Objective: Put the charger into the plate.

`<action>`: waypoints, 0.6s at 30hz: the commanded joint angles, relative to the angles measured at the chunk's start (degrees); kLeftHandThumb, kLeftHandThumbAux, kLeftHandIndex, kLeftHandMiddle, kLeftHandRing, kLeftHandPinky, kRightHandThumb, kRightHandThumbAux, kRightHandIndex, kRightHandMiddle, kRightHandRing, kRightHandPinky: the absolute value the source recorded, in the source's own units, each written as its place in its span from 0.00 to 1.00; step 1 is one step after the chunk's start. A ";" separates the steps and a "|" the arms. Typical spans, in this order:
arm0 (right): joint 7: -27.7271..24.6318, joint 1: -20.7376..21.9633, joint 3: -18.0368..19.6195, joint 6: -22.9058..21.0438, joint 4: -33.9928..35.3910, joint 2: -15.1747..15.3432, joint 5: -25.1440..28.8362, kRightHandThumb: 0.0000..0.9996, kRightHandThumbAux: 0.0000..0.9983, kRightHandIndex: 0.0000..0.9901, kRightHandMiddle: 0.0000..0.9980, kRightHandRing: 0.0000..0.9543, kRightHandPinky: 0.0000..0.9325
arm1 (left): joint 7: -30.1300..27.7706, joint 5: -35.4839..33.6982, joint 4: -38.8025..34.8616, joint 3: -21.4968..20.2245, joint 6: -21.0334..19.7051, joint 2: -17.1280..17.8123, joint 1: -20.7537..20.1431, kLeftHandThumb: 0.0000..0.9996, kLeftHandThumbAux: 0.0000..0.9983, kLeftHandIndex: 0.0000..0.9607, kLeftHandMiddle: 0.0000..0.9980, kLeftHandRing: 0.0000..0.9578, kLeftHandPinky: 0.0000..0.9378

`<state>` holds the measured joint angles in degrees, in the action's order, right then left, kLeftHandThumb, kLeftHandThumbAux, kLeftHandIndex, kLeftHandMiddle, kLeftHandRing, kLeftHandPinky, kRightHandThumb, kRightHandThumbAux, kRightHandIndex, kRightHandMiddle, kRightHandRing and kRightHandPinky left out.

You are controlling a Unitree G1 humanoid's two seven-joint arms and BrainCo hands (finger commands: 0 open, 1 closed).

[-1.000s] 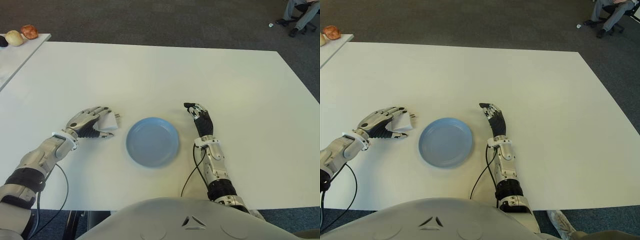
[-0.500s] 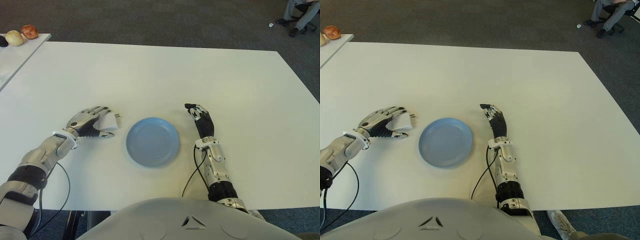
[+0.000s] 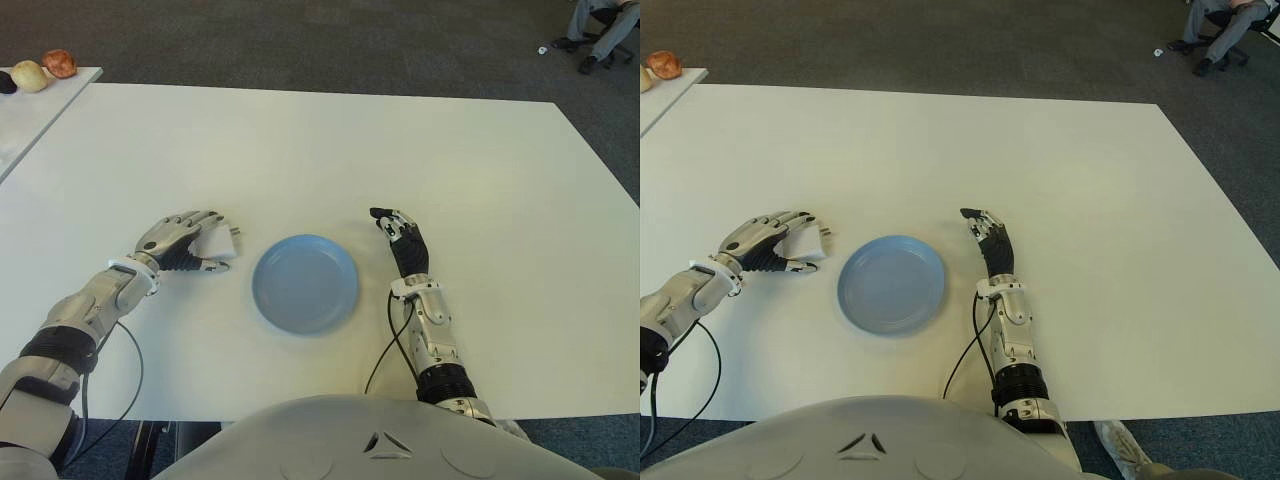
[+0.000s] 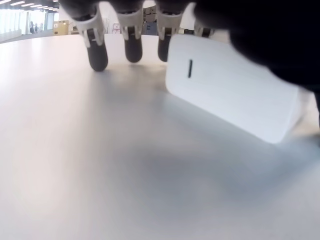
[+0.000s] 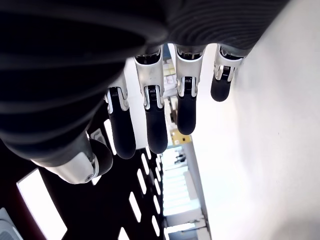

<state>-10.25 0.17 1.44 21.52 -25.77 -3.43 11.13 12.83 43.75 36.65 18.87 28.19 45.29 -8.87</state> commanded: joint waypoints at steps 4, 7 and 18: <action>0.31 -3.63 0.40 -2.87 -3.31 -1.05 0.03 0.00 0.60 0.38 0.33 0.23 0.10 | -0.08 0.95 2.67 2.43 1.61 -0.91 -0.51 0.29 0.38 0.14 0.33 0.39 0.43; 0.58 -3.53 0.41 -3.06 -3.38 -1.10 -0.05 0.00 0.61 0.38 0.33 0.23 0.10 | -0.14 1.29 3.23 2.88 1.63 -0.81 -1.02 0.32 0.39 0.22 0.40 0.44 0.47; 0.49 -3.34 0.39 -3.14 -3.57 -1.23 0.16 0.00 0.61 0.38 0.33 0.23 0.11 | 1.24 3.02 4.59 4.72 -1.04 -0.88 -2.95 0.52 0.53 0.46 0.64 0.66 0.61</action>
<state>-10.13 0.21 1.34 21.52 -25.82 -3.44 11.12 15.03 44.69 39.42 21.50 28.47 45.28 -13.16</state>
